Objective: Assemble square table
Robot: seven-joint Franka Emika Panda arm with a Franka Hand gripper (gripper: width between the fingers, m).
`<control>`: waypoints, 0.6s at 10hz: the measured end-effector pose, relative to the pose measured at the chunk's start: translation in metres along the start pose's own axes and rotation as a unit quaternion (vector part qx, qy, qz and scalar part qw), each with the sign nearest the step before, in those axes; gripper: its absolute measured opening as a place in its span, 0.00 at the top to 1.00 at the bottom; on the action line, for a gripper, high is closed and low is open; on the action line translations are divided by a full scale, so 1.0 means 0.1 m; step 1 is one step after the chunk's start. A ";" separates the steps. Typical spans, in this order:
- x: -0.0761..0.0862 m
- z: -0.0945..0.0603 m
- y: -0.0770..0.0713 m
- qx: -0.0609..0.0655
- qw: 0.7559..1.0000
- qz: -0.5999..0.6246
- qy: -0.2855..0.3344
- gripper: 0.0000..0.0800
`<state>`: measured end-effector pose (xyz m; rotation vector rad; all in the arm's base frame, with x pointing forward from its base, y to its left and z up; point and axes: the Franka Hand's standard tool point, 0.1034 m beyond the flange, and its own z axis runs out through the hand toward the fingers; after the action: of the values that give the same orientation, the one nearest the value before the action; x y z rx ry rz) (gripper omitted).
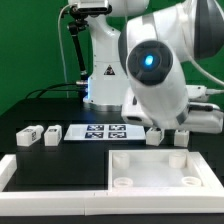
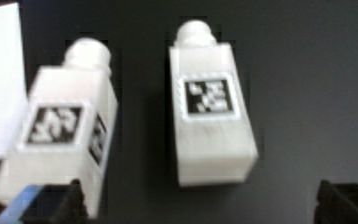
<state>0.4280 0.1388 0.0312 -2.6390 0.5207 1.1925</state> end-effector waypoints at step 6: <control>-0.15 0.43 -0.23 -0.024 1.000 0.006 -0.001 0.19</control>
Offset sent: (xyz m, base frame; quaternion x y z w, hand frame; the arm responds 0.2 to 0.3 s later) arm -0.0198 0.0270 -0.0075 -0.0034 0.0088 0.0112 0.9999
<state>0.3983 0.1769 0.0155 -2.6790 0.5151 1.2266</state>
